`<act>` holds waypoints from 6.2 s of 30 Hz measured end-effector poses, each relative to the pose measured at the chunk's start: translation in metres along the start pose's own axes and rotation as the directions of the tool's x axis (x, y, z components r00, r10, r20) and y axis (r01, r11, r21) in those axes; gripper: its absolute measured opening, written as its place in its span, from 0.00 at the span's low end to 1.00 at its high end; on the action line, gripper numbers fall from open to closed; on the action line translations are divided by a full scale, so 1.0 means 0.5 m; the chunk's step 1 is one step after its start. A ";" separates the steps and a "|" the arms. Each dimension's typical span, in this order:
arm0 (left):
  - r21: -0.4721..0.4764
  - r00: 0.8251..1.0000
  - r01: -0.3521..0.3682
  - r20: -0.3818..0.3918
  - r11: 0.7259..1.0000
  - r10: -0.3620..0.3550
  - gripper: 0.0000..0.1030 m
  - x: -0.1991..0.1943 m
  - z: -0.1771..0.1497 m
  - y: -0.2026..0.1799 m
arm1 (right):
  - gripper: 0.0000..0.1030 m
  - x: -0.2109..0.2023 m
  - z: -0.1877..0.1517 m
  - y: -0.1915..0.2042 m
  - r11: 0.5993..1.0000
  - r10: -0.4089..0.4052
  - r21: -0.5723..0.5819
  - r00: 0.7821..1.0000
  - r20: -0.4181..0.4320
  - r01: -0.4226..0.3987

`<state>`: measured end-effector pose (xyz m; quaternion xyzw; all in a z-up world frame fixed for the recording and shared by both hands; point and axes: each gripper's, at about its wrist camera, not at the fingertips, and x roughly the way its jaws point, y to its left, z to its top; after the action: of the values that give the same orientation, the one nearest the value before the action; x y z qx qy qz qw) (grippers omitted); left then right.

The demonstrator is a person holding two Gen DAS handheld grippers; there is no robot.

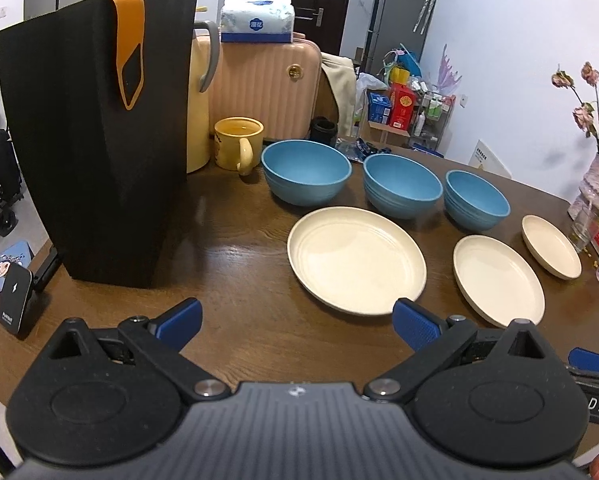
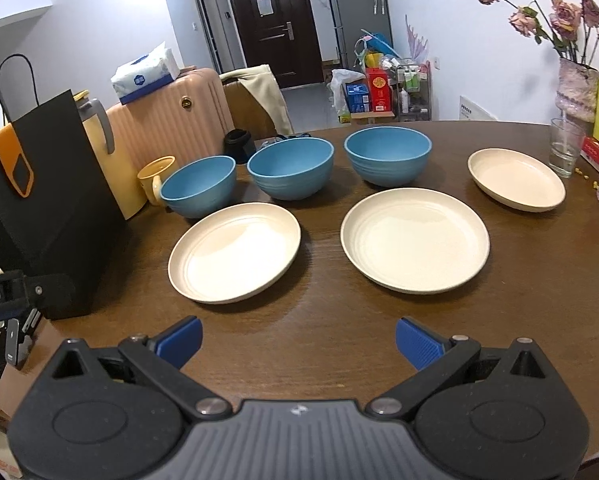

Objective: Organize plates and bowls
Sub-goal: 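Move the left tool toward the large cream plate while the right tool approaches another cream plate, then close the left gripper on one cream plate rim while the right gripper grips another plate rim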

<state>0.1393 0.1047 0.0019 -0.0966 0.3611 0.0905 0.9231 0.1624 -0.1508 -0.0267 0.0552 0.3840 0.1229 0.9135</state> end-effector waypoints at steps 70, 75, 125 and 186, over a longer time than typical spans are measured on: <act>-0.103 0.886 0.013 -0.460 0.995 -0.059 0.41 0.561 0.201 0.061 | 0.24 0.536 0.227 -0.008 0.983 -0.007 0.166 0.917 -0.399 0.079; -0.124 0.876 0.016 -0.476 0.992 -0.073 0.26 0.578 0.196 0.067 | 0.18 0.538 0.222 -0.017 0.979 -0.007 0.183 0.916 -0.401 0.087; -0.123 0.937 0.050 -0.339 0.991 -0.089 0.12 0.421 0.165 0.107 | 0.07 0.427 0.179 0.053 0.991 0.059 0.132 0.960 -0.273 -0.023; 0.018 0.928 0.047 -0.369 0.999 -0.037 0.14 0.389 0.035 0.123 | 0.13 0.383 0.046 0.083 0.996 0.003 0.089 0.960 -0.281 0.023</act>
<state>0.2767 0.1873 -0.1252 -0.1072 0.5271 0.0459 0.8417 0.3005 -0.0598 -0.1341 0.0771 0.5152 0.1071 0.8468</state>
